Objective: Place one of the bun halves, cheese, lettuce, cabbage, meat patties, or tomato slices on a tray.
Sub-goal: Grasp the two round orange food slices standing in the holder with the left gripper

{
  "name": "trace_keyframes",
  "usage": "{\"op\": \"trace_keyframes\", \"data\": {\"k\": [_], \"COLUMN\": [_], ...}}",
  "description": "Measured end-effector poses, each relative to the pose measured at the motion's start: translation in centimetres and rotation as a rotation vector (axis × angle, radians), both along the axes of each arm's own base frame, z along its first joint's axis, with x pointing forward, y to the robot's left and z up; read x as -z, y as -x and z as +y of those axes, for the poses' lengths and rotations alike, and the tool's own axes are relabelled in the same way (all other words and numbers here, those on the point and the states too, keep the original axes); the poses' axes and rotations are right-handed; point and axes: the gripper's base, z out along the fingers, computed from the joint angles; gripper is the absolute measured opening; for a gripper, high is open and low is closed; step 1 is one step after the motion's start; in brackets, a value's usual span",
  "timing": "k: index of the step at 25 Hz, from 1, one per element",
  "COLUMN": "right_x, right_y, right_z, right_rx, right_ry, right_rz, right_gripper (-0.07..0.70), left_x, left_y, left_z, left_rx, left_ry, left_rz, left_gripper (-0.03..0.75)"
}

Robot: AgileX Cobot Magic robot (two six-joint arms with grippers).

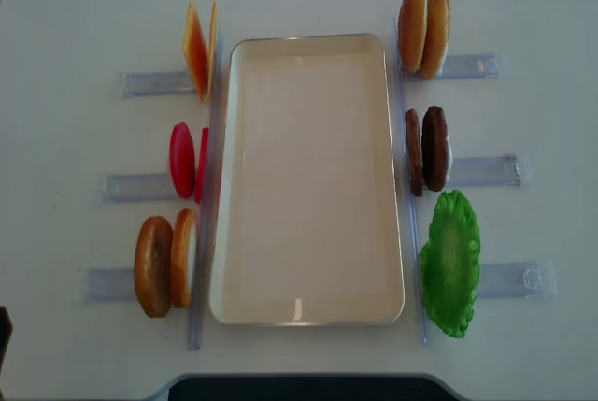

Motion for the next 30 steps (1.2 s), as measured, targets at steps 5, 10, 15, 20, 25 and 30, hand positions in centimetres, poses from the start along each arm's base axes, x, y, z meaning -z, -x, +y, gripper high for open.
{"op": "trace_keyframes", "data": {"k": [5,10,15,20,25,30], "right_x": [0.00,0.00,0.00,0.00,0.00,0.00], "right_y": [0.00,0.00,0.00,0.00,0.00,0.00], "right_z": [0.00,0.00,0.00,0.00,0.00,0.00], "right_rx": [0.000,0.000,0.000,0.000,0.000,0.000], "right_ry": [0.000,0.000,0.000,0.000,0.000,0.000], "right_rz": [0.000,0.000,0.000,0.000,0.000,0.000], "right_gripper": [0.538,0.538,0.538,0.538,0.538,0.538], "left_x": [0.00,-0.01,-0.01,-0.01,-0.01,-0.01], "left_y": [0.00,0.01,0.02,0.02,0.02,0.02], "left_z": [0.00,0.12,0.15,0.15,0.15,0.15], "left_rx": [0.000,-0.008,-0.010,-0.010,-0.010,-0.010], "left_ry": [0.000,-0.012,-0.016,-0.016,-0.016,-0.016], "left_rz": [0.000,0.001,0.001,0.001,0.001,0.001], "left_gripper": [0.517,0.517,0.517,0.517,0.517,0.517]}}
